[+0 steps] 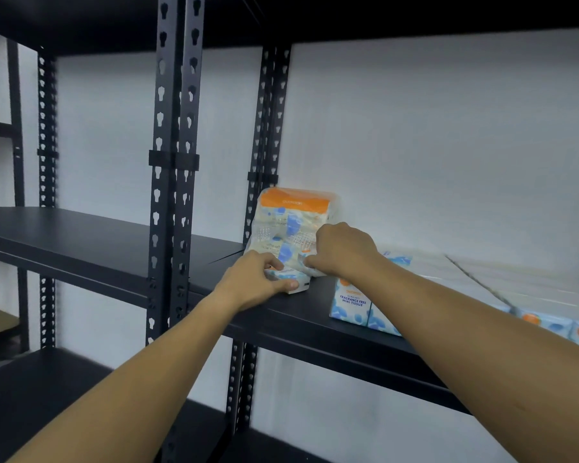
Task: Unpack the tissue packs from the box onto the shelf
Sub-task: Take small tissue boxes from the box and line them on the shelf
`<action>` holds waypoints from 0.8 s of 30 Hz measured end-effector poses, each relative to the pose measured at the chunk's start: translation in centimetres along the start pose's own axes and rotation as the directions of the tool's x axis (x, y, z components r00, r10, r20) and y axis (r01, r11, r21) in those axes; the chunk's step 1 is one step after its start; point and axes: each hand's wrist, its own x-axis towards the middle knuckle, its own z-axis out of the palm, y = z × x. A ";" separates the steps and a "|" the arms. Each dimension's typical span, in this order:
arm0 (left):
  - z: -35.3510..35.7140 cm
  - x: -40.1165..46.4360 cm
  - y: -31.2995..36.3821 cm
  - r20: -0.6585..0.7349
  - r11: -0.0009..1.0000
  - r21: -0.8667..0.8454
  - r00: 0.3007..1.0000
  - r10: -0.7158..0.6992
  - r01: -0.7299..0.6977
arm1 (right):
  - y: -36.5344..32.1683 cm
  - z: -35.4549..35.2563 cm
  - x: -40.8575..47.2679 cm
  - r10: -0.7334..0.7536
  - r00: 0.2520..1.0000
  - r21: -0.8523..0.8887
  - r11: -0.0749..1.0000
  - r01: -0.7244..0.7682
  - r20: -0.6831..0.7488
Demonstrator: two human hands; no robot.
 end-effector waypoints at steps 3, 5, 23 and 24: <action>0.2 -0.4 0.1 -0.030 1.000 0.007 0.999 -0.021 0.021 | -0.3 0.2 0.0 -0.001 0.999 -0.065 0.998 0.003 0.040; 0.3 -0.5 -0.1 -0.042 1.000 -0.008 0.999 -0.008 0.008 | -0.4 0.2 0.0 -0.003 0.995 -0.070 0.998 0.010 0.096; 0.0 0.3 -1.4 0.051 0.998 -0.058 0.998 0.029 -0.026 | -0.5 -0.6 0.1 -0.059 0.931 -0.080 0.992 0.094 0.361; 0.1 0.4 -1.5 0.043 0.999 -0.049 0.999 0.021 -0.018 | -0.5 -0.4 0.1 -0.055 0.938 -0.092 0.992 0.092 0.341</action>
